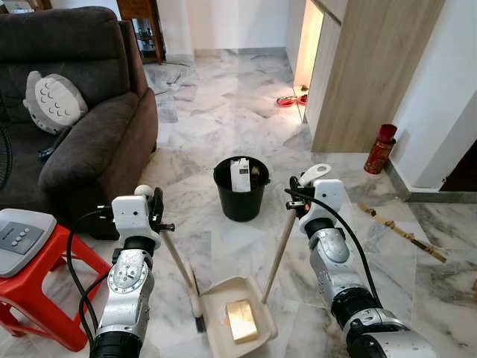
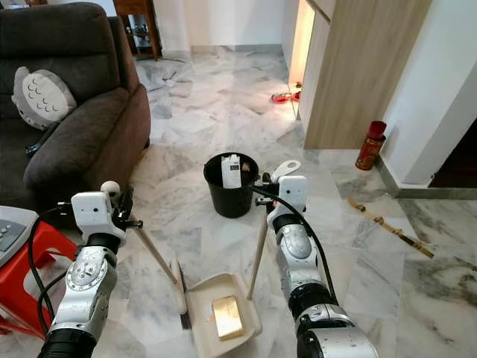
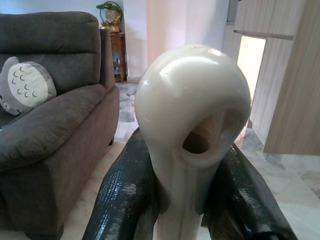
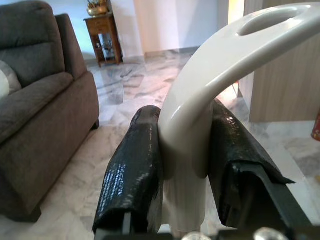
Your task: Sweep floor
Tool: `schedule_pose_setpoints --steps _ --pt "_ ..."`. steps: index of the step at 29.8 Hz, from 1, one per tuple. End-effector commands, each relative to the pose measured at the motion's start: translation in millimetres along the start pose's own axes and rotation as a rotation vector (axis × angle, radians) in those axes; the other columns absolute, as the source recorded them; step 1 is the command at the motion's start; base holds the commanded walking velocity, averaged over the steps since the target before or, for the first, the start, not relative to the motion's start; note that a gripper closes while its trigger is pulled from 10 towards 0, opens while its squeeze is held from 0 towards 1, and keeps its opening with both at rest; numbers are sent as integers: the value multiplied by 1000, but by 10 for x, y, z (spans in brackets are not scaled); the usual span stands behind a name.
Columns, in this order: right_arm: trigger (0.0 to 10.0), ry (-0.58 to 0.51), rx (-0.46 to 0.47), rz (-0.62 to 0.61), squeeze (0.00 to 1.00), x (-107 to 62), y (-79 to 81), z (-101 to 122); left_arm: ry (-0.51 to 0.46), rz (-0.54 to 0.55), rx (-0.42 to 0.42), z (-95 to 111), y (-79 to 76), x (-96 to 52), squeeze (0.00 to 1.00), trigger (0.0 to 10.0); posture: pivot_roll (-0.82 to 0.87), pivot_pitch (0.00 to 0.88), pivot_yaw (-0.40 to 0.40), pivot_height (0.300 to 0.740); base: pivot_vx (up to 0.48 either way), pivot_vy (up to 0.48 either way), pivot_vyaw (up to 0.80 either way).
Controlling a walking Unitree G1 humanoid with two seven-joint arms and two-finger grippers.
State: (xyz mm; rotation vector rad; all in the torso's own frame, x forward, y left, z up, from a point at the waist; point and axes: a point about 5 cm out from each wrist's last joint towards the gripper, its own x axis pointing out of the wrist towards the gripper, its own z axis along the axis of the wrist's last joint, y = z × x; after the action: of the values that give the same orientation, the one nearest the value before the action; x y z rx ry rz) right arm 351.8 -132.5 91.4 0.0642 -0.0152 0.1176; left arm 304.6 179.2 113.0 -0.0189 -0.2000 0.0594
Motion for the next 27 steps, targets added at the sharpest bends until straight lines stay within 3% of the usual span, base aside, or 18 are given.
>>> schedule_pose_setpoints --steps 1,15,21,27 --pt "10000 -50 24 11 0 85 52 152 -53 6 7 115 38 25 0 10000 5 0 33 740 0 0 0" --pt "10000 -48 76 -7 0 116 32 190 -46 8 9 100 35 16 0 10000 5 0 30 740 0 0 0" --pt "10000 -40 82 -7 0 112 27 176 -45 8 8 98 35 14 0 10000 3 0 30 740 0 0 -621" --pt "10000 -49 74 0 0 113 32 188 -45 7 6 96 32 15 0 10000 2 0 31 740 0 0 0"
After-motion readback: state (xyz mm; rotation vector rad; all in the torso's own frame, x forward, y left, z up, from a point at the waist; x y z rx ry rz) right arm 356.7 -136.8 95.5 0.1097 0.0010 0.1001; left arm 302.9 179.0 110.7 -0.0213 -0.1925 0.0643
